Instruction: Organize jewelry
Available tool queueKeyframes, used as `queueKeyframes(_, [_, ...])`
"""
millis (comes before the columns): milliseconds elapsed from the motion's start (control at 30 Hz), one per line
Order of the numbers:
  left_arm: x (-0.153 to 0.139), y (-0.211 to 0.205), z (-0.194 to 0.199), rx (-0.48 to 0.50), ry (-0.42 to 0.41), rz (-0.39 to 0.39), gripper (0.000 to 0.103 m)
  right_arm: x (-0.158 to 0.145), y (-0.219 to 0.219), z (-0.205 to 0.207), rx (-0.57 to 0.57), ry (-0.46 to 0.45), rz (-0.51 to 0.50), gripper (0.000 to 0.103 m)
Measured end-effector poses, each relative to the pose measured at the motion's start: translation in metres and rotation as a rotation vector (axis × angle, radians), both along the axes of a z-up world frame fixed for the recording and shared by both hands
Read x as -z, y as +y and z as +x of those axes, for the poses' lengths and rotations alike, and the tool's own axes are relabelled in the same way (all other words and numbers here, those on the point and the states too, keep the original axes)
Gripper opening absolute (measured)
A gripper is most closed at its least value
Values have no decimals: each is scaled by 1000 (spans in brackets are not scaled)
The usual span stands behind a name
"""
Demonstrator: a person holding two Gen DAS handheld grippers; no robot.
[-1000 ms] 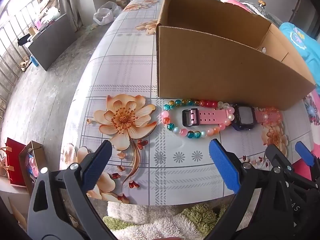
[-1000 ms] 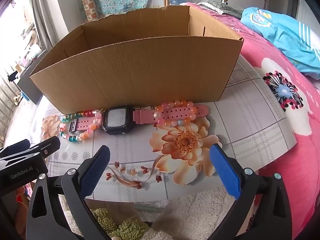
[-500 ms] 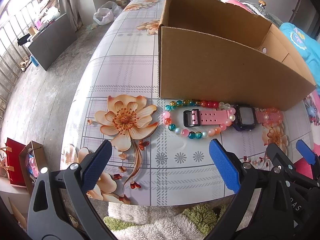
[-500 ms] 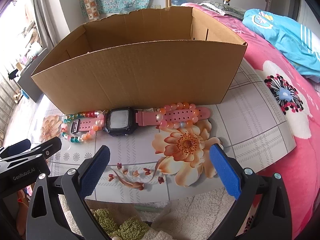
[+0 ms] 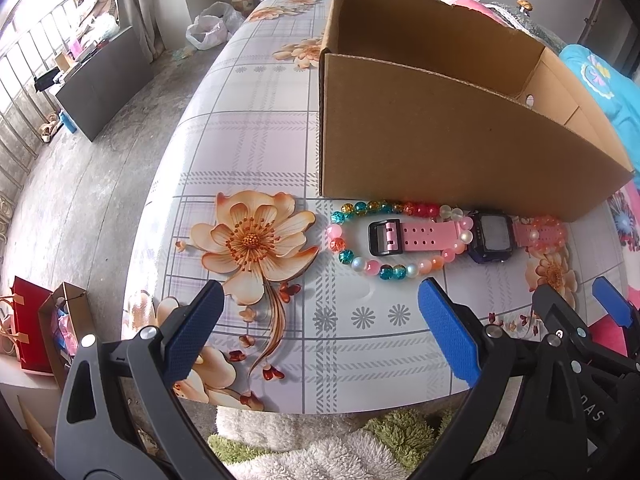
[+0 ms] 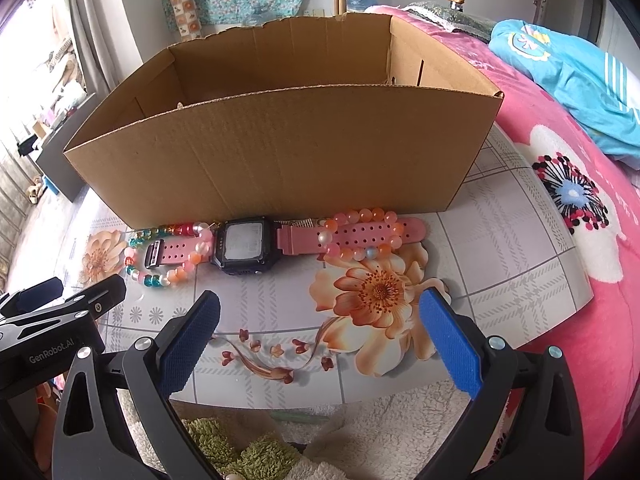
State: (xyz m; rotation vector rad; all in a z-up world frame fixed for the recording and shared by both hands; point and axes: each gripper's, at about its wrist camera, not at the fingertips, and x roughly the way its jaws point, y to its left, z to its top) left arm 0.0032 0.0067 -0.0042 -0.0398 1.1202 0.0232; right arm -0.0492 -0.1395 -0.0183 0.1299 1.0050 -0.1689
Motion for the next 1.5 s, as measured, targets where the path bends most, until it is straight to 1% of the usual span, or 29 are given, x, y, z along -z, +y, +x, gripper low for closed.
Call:
queueKeyframes(733, [-1, -3, 6, 1, 8, 8, 94, -1, -3, 3, 7, -5, 14, 97])
queueKeyframes(1133, [1, -1, 3, -1, -6, 28, 94, -4, -6, 0, 7, -16, 22, 97])
queueKeyframes(1267, [0, 0, 4, 9, -24, 24, 94, -7, -8, 1, 1, -30, 42, 97])
queueKeyframes(1367, [-4, 3, 8, 21, -61, 25, 94, -13, -10, 5, -10, -64, 47, 97])
queueKeyframes(1467, [-8, 6, 15, 42, -97, 39, 94, -19, -18, 13, -18, -100, 79, 97])
queueKeyframes(1500, [-8, 7, 19, 46, -107, 50, 94, -20, -21, 16, -19, -106, 92, 95])
